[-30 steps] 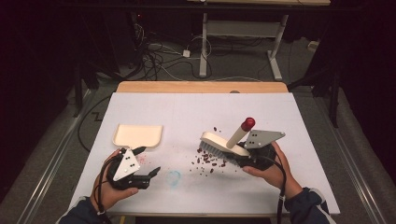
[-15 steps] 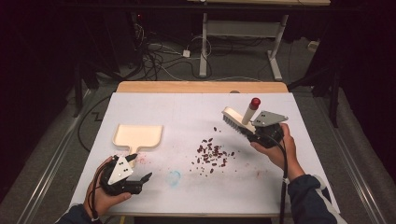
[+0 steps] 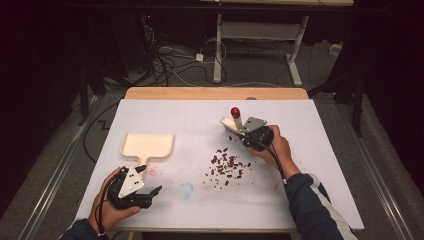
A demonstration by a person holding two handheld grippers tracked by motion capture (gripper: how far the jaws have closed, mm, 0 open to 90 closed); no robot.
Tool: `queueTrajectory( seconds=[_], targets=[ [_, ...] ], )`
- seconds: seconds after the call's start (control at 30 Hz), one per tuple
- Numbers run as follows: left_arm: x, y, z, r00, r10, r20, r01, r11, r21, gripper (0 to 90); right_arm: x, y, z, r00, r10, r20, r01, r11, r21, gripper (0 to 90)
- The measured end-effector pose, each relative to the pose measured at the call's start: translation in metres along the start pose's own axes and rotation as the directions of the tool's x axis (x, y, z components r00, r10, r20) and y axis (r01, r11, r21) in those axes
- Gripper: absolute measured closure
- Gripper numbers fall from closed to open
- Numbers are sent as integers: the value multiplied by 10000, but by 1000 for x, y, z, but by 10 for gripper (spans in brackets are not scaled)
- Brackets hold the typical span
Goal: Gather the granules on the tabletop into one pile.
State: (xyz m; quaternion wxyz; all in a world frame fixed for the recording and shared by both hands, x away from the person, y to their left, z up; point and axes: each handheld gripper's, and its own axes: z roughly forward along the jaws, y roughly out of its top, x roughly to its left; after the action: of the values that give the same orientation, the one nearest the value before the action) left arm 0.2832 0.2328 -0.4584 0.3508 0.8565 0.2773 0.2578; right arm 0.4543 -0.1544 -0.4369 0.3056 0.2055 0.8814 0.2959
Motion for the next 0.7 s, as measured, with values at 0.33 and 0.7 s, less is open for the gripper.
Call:
queueTrajectory(
  seconds=[0.33,0.7],
  targets=[
    [-3,1,2,9997,160,183,-163,9997,176,190,32,-7,-6,9952,-621,-753,571,9961,-672,674],
    [-8,4,2,9992,308,256,-312,9994,165,190,61,-15,-31,9659,-1839,-1820,1595,9771,-1407,671]
  ],
)
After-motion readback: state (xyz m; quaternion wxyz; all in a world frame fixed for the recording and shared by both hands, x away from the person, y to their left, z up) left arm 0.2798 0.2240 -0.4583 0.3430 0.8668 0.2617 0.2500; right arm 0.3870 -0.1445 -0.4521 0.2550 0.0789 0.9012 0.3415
